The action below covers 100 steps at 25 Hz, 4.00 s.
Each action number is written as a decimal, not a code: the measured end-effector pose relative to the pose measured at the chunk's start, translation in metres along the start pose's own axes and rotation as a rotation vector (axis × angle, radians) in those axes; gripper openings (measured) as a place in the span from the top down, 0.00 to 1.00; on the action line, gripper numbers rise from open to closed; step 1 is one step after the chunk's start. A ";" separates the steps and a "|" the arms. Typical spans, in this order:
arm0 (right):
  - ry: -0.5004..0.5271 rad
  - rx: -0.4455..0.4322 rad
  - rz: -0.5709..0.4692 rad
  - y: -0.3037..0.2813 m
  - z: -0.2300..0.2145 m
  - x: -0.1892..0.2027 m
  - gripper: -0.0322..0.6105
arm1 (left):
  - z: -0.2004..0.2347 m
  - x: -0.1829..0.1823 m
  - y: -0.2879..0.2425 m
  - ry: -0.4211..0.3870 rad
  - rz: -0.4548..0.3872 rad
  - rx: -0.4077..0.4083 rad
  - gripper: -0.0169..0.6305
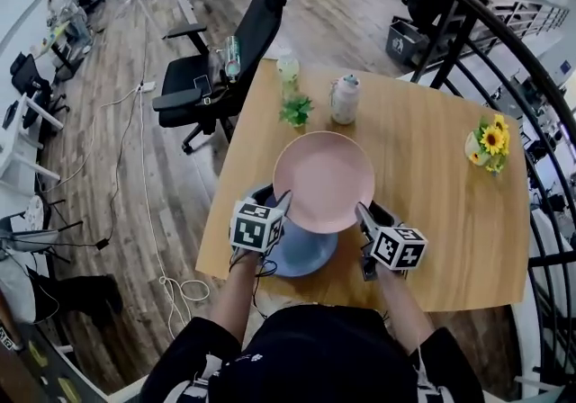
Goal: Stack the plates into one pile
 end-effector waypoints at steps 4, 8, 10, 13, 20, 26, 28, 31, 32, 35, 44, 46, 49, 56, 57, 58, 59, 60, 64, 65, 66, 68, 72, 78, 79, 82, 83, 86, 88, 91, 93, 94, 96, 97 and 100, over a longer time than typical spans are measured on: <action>0.012 -0.020 0.015 0.005 0.015 0.010 0.74 | 0.005 0.011 0.021 0.016 -0.006 -0.017 0.73; 0.026 -0.041 0.029 0.007 0.027 0.017 0.74 | 0.008 0.020 0.039 0.026 -0.015 -0.040 0.73; 0.034 -0.050 0.036 0.009 0.031 0.020 0.74 | 0.008 0.025 0.046 0.032 -0.018 -0.048 0.73; 0.039 -0.061 0.051 0.012 0.037 0.027 0.74 | 0.009 0.032 0.056 0.042 -0.016 -0.056 0.73; 0.056 -0.074 0.104 0.021 0.045 0.047 0.74 | 0.005 0.054 0.077 0.056 -0.004 -0.073 0.73; 0.064 -0.084 0.158 0.024 0.048 0.067 0.73 | 0.006 0.076 0.088 0.078 0.026 -0.085 0.73; 0.075 -0.080 0.175 0.024 0.047 0.073 0.73 | 0.005 0.082 0.089 0.079 0.033 -0.088 0.73; 0.086 -0.080 0.194 0.024 0.048 0.077 0.73 | 0.005 0.087 0.090 0.075 0.042 -0.093 0.73; 0.090 -0.081 0.198 0.024 0.048 0.078 0.73 | 0.004 0.088 0.091 0.071 0.047 -0.094 0.73; 0.106 -0.083 0.209 0.025 0.050 0.079 0.73 | 0.003 0.092 0.092 0.049 0.069 -0.102 0.72; 0.146 -0.095 0.237 0.021 0.053 0.087 0.71 | 0.009 0.102 0.089 0.019 0.098 -0.112 0.72; 0.163 -0.098 0.242 0.021 0.057 0.089 0.71 | 0.009 0.103 0.092 0.013 0.109 -0.112 0.72; 0.186 -0.099 0.257 0.023 0.058 0.088 0.71 | 0.009 0.106 0.093 0.011 0.109 -0.110 0.72; 0.222 -0.105 0.276 0.024 0.059 0.092 0.69 | 0.010 0.118 0.095 0.072 0.115 -0.099 0.72; 0.230 -0.108 0.276 0.024 0.060 0.091 0.68 | 0.010 0.117 0.095 0.087 0.108 -0.099 0.72; 0.236 -0.111 0.275 0.023 0.060 0.091 0.67 | 0.012 0.117 0.095 0.099 0.101 -0.100 0.72; 0.237 -0.115 0.271 0.022 0.061 0.091 0.67 | 0.014 0.117 0.096 0.106 0.097 -0.102 0.72; 0.236 -0.121 0.261 0.022 0.062 0.090 0.66 | 0.016 0.119 0.097 0.108 0.095 -0.104 0.72; 0.249 -0.140 0.201 0.023 0.067 0.080 0.66 | 0.020 0.126 0.103 0.122 0.078 -0.108 0.72; 0.249 -0.142 0.186 0.022 0.067 0.077 0.66 | 0.021 0.126 0.105 0.124 0.069 -0.111 0.72; 0.244 -0.142 0.171 0.022 0.068 0.073 0.66 | 0.022 0.124 0.108 0.120 0.058 -0.117 0.72; 0.222 -0.141 0.139 0.021 0.069 0.067 0.66 | 0.024 0.118 0.114 0.107 0.023 -0.127 0.72; 0.199 -0.161 0.055 0.022 0.080 0.049 0.69 | 0.023 0.095 0.122 0.113 -0.091 -0.113 0.73; 0.196 -0.209 -0.070 0.027 0.098 0.026 0.80 | 0.001 0.052 0.124 0.095 -0.314 0.005 0.88; 0.193 -0.217 -0.089 0.028 0.100 0.022 0.82 | -0.003 0.046 0.125 0.078 -0.336 0.027 0.89; 0.188 -0.243 -0.139 0.032 0.107 0.013 0.89 | -0.013 0.033 0.128 0.018 -0.391 0.073 0.92; 0.187 -0.254 -0.157 0.033 0.110 0.010 0.93 | -0.015 0.029 0.130 0.005 -0.406 0.080 0.92; 0.194 -0.288 -0.197 0.035 0.118 0.001 0.95 | -0.016 0.020 0.133 0.003 -0.435 0.094 0.92; 0.195 -0.301 -0.209 0.035 0.121 -0.001 0.95 | -0.016 0.017 0.133 0.008 -0.445 0.102 0.92; 0.190 -0.316 -0.211 0.034 0.124 -0.003 0.95 | -0.016 0.015 0.133 0.004 -0.445 0.102 0.92; 0.197 -0.328 -0.209 0.033 0.127 -0.004 0.95 | -0.015 0.014 0.134 0.003 -0.447 0.099 0.92; 0.203 -0.334 -0.208 0.032 0.128 -0.004 0.95 | -0.014 0.014 0.134 0.004 -0.450 0.098 0.92; 0.215 -0.341 -0.208 0.031 0.131 -0.004 0.95 | -0.013 0.014 0.134 0.007 -0.455 0.093 0.92; 0.217 -0.343 -0.208 0.030 0.132 -0.003 0.95 | -0.012 0.015 0.134 0.008 -0.455 0.091 0.92; 0.214 -0.342 -0.207 0.028 0.132 -0.002 0.95 | -0.010 0.017 0.135 0.012 -0.452 0.087 0.92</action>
Point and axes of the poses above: the fingertips, and each gripper's own axes: y backward along the fingers, z to its left, x out of its underside, the point moved 9 cm from there along y, backward along the fingers, and after that the axes turned 12 degrees about -z, right-handed, at the moved point
